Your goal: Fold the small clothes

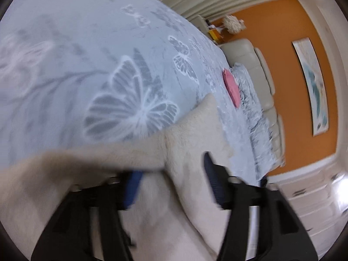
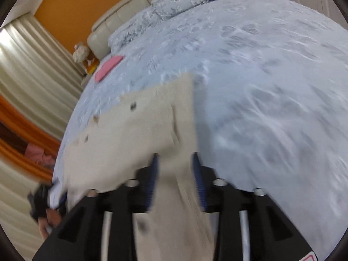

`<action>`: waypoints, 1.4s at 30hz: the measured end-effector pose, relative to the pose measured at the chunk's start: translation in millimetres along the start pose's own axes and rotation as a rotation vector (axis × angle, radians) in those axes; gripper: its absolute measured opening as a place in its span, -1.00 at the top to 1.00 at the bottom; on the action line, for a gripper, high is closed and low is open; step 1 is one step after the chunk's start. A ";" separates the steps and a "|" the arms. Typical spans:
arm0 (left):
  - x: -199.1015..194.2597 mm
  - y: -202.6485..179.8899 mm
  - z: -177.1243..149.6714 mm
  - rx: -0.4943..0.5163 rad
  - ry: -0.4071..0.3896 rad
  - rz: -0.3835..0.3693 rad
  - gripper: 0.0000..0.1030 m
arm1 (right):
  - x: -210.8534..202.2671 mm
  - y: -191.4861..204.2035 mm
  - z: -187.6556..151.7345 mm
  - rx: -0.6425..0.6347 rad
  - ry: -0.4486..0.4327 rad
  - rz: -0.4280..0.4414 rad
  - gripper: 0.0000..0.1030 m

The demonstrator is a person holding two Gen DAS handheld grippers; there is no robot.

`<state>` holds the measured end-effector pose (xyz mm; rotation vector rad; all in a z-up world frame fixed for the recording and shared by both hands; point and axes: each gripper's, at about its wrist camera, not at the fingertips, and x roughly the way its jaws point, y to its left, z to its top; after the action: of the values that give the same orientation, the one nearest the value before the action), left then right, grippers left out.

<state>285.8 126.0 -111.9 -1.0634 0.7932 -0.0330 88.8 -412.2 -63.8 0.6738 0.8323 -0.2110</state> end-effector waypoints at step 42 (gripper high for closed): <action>-268.9 57.9 -111.9 0.194 0.509 0.136 0.87 | -211.3 -44.6 -185.1 0.121 0.265 0.175 0.87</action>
<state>3.6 174.1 -32.8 -0.8209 1.2934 -0.2681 -184.4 -348.0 -17.2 0.8967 1.0128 -0.0128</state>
